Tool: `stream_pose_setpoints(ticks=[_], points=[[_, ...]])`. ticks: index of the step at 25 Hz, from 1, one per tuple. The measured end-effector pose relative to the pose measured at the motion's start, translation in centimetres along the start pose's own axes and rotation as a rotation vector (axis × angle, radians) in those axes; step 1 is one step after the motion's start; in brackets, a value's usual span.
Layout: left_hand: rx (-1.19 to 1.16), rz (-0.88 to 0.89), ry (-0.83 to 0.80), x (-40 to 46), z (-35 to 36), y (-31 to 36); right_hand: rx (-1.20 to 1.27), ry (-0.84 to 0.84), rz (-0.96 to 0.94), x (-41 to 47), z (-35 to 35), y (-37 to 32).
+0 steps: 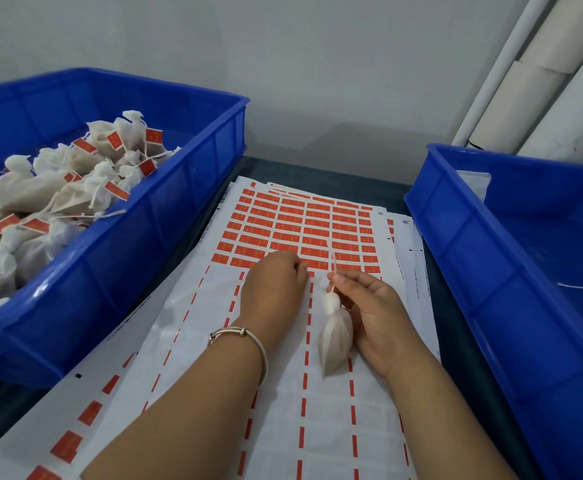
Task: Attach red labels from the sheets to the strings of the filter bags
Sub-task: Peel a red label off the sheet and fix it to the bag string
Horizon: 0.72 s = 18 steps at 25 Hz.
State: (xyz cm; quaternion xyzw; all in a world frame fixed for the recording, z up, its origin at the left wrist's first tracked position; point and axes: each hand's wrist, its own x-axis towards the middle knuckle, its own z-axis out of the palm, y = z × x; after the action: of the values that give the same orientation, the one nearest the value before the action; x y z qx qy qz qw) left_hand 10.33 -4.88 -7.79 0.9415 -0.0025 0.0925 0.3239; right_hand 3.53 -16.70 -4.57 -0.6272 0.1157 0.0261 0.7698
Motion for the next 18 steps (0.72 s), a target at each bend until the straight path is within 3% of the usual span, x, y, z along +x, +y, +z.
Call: stream_pose_setpoints(ticks=[8, 18], points=[[-0.021, 0.105, 0.042, -0.1, 0.4, -0.4, -0.014, 0.046, 0.016, 0.1, 0.0, 0.3], [-0.390, -0.192, 0.098, 0.6, -1.1, -0.4, -0.070, 0.050, -0.170, -0.5, -0.6, -0.8]])
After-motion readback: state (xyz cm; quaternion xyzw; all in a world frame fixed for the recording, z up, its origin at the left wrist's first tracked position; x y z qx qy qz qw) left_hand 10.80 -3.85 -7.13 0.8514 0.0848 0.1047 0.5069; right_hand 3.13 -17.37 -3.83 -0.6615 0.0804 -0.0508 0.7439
